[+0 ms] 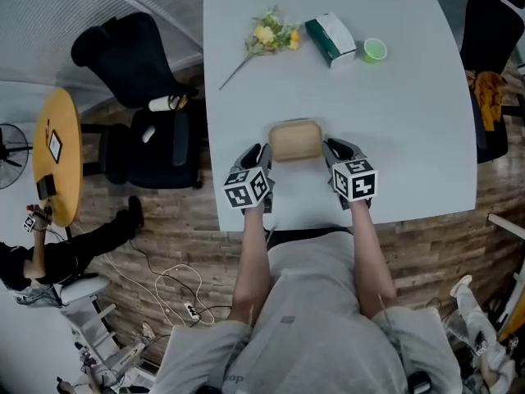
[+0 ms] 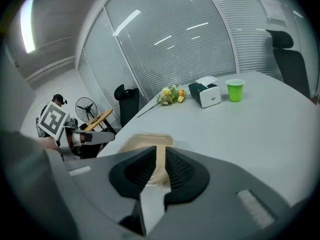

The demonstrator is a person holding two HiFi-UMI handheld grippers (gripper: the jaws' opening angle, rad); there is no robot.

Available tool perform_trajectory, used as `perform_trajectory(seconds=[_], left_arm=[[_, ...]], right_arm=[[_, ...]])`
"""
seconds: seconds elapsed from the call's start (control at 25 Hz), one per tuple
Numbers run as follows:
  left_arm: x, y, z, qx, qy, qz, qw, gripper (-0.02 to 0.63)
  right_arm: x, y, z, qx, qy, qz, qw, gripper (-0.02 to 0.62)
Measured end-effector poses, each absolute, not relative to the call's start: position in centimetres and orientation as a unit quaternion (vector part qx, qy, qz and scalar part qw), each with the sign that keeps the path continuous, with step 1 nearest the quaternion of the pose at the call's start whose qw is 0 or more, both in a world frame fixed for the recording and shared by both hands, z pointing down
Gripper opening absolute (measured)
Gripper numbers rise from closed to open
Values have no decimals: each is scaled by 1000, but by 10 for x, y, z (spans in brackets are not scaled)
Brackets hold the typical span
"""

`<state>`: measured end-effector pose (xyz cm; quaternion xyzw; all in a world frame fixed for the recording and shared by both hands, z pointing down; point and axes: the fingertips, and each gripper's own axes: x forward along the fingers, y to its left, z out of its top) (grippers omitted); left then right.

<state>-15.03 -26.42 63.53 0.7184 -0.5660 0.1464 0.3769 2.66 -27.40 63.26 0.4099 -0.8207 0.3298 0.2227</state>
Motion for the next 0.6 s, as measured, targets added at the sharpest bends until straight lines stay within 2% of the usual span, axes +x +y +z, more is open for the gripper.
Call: perform_trajectory(seconds=[0.12, 0.32, 0.6], left_arm=[[-146, -268, 645, 716, -561, 142, 391, 149], [-139, -273, 662, 714, -545, 144, 416, 224], [-128, -276, 676, 712, -536, 155, 427, 239]], right_arm=[[25, -276, 641, 410, -815, 347, 215, 68], [24, -279, 654, 410, -801, 386, 203, 167], [20, -283, 668, 421, -790, 391, 215, 190]])
